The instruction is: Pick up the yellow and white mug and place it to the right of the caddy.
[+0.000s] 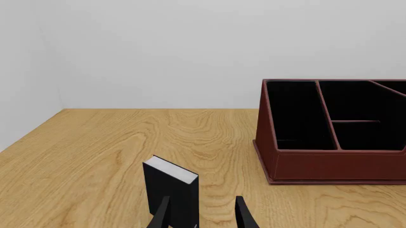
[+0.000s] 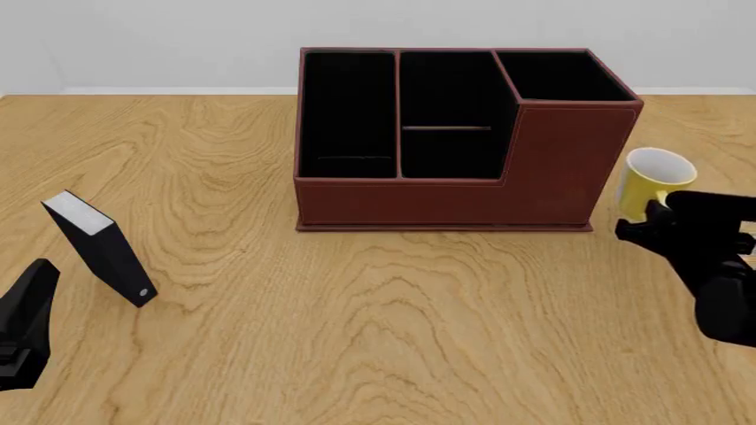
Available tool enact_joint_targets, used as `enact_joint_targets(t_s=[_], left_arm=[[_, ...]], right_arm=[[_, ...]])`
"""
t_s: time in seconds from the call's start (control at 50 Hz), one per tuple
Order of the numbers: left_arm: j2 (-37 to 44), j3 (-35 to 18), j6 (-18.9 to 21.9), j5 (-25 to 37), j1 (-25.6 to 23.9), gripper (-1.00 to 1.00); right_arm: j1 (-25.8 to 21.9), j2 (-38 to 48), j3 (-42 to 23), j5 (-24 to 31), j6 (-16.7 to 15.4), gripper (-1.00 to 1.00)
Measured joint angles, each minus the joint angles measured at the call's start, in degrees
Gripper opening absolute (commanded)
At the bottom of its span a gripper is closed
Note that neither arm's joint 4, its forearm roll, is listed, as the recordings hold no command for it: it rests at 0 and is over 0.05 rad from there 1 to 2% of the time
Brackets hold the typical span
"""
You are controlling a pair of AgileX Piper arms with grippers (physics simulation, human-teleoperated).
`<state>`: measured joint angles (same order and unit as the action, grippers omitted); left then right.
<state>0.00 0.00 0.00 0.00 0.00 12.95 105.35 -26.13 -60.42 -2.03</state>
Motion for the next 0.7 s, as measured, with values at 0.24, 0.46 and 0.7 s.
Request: enact_joint_targets(t_s=[0.24,0.46,0.7], left_arm=[[0.00,0.00,0.00,0.00,0.00,1.00],[0.00,0.00,0.00,0.00,0.00,1.00],[0.00,0.00,0.00,0.00,0.00,1.00]], right_arm=[[-0.04,2.34,-0.92,-0.67,0.11,-1.00],[0.07,3.83,-1.02,-1.34,0.07,-1.00],[0.45,5.47,-1.23,-2.02,-0.10,-1.00]])
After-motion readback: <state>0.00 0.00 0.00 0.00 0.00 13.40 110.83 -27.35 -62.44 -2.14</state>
